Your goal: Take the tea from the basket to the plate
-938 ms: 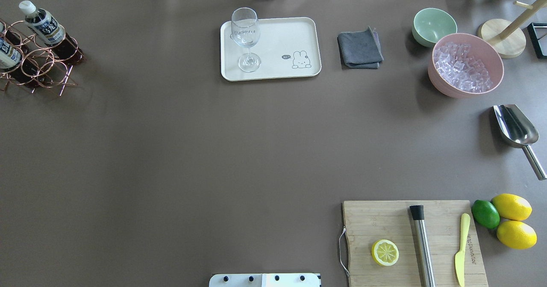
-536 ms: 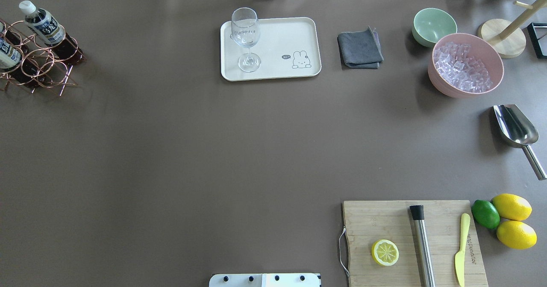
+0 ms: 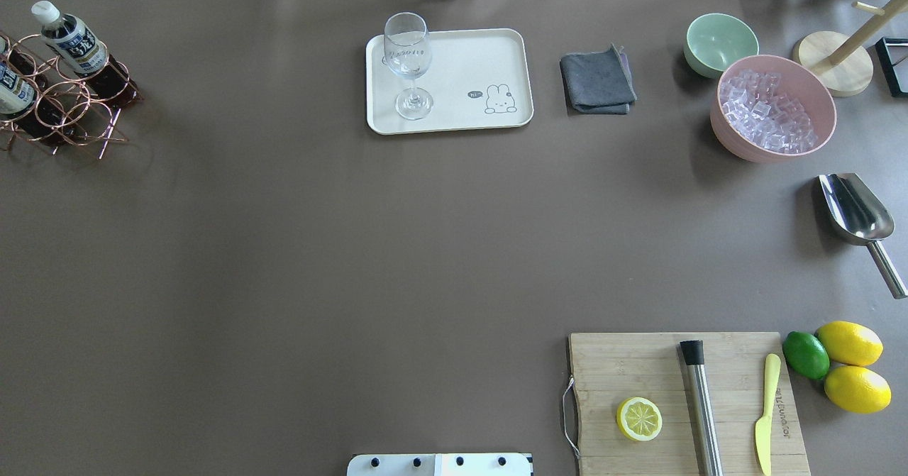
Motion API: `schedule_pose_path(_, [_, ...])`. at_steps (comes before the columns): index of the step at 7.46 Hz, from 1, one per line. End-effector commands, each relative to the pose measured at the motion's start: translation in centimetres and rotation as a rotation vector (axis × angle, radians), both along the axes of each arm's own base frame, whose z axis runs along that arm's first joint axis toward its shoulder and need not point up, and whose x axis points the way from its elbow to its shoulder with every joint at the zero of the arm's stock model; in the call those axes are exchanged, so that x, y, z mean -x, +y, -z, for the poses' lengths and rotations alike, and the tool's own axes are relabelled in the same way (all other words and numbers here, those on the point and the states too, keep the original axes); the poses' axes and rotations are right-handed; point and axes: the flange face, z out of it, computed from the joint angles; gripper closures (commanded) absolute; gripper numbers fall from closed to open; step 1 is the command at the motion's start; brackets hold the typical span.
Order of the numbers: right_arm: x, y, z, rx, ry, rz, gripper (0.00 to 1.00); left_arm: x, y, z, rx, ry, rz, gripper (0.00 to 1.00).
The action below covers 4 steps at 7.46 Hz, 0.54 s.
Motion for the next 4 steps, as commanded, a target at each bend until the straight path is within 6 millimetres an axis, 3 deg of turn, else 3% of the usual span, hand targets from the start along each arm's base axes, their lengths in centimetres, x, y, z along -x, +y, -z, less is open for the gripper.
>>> schedule_pose_path(1, [0.5, 0.0, -0.2, 0.004, 0.002, 0.011, 0.00, -0.3, 0.0, -0.3, 0.019, 0.000, 0.022, 0.98])
schedule_pose_path(3, [0.7, -0.1, -0.3, 0.005, 0.007, 0.014, 0.00, -0.5, -0.1, 0.3, 0.031, 0.043, 0.027, 1.00])
schedule_pose_path(4, [0.6, -0.1, -0.2, -0.005, 0.040, 0.019, 0.00, 0.6, -0.2, 3.0, 0.069, 0.079, 0.068, 1.00])
